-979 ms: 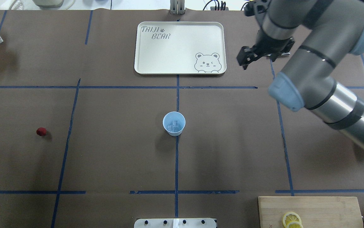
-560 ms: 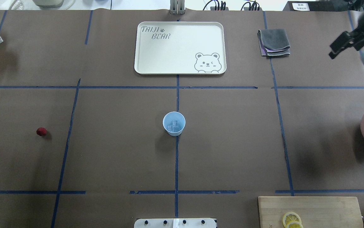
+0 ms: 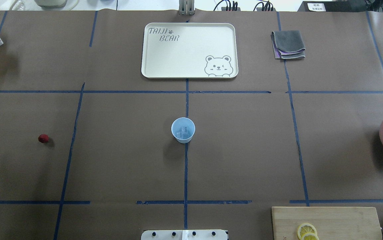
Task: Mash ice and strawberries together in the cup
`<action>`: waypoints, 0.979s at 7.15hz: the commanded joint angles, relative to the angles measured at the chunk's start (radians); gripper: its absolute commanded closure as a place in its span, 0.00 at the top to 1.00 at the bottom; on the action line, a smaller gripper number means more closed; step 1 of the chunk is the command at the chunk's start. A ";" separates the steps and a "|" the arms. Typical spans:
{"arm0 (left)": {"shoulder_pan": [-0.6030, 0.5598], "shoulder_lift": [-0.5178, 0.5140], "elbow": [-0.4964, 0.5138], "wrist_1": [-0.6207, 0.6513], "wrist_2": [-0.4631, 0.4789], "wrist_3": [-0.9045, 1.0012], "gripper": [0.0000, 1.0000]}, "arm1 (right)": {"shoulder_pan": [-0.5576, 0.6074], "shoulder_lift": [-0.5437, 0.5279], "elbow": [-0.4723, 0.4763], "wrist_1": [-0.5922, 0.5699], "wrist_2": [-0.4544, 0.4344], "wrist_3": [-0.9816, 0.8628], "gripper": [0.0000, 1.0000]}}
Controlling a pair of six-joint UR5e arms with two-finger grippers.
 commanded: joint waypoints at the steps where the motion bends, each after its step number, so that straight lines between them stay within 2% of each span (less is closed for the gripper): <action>1: -0.001 -0.010 -0.008 -0.010 0.031 0.006 1.00 | 0.028 -0.116 -0.020 0.104 0.001 0.017 1.00; 3: 0.005 -0.047 -0.016 -0.101 0.028 -0.004 1.00 | 0.022 -0.115 -0.019 0.164 -0.024 0.095 1.00; 4: 0.007 -0.050 -0.028 -0.108 0.026 -0.085 1.00 | 0.011 -0.115 -0.019 0.190 -0.024 0.113 1.00; 5: 0.042 -0.050 -0.028 -0.160 0.026 -0.112 1.00 | 0.005 -0.116 -0.019 0.190 -0.024 0.115 1.00; 6: 0.126 -0.032 -0.031 -0.240 0.028 -0.122 1.00 | 0.005 -0.123 -0.019 0.190 -0.021 0.118 1.00; 7: 0.190 0.025 -0.031 -0.324 0.026 -0.144 1.00 | 0.005 -0.123 -0.019 0.190 -0.021 0.117 1.00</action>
